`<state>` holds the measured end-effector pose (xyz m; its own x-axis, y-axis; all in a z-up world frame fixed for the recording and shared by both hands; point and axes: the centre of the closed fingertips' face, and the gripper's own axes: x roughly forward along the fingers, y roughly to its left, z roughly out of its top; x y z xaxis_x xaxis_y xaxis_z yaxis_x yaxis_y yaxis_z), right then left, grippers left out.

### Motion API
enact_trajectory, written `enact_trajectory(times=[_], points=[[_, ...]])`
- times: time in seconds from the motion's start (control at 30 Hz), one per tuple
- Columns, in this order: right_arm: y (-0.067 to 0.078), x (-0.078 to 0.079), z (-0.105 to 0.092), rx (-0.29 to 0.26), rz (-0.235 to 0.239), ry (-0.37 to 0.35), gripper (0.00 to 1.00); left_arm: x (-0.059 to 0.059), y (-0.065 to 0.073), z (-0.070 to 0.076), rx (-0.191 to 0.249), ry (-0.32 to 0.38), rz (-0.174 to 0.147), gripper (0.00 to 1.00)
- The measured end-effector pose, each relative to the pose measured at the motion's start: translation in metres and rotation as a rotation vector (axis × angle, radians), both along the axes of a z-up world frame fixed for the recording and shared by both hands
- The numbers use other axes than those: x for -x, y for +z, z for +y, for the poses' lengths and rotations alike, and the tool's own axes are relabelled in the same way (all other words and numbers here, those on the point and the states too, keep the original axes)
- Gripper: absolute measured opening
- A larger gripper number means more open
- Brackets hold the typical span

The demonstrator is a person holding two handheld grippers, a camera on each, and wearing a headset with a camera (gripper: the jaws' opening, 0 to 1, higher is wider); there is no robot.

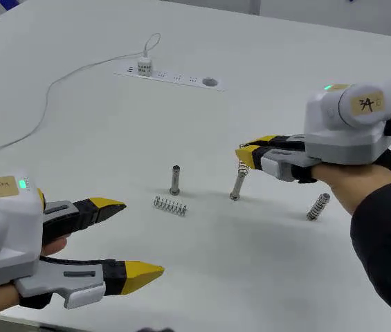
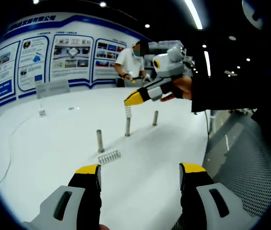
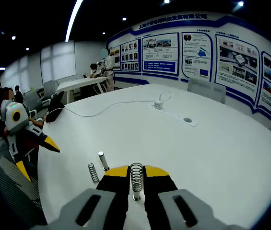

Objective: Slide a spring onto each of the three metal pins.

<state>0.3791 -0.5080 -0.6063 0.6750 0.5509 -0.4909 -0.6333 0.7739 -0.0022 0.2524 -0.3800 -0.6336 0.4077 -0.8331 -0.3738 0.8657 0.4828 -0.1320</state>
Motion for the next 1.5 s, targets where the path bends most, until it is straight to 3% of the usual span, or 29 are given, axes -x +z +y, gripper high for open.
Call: enact_trajectory(times=[0.33, 0.67, 0.9, 1.4, 1.5], points=[[-0.010, 0.002, -0.001, -0.023, 0.015, 0.002, 0.12, -0.002, -0.001, 0.002, 0.003, 0.021, 0.009, 0.68], [-0.015, 0.007, -0.003, -0.031, -0.022, 0.025, 0.12, -0.003, -0.004, 0.004, -0.018, 0.028, 0.014, 0.68], [-0.024, 0.008, -0.006, -0.032, -0.011, 0.020, 0.12, -0.002, -0.006, 0.004, -0.029, 0.029, 0.019, 0.68], [-0.049, 0.008, -0.007, 0.006, 0.032, 0.018, 0.12, -0.003, -0.006, 0.005, -0.027, 0.033, 0.026, 0.68], [-0.054, 0.010, -0.008, 0.034, 0.037, 0.020, 0.12, -0.003, -0.006, 0.005, -0.025, 0.035, 0.028, 0.68]])
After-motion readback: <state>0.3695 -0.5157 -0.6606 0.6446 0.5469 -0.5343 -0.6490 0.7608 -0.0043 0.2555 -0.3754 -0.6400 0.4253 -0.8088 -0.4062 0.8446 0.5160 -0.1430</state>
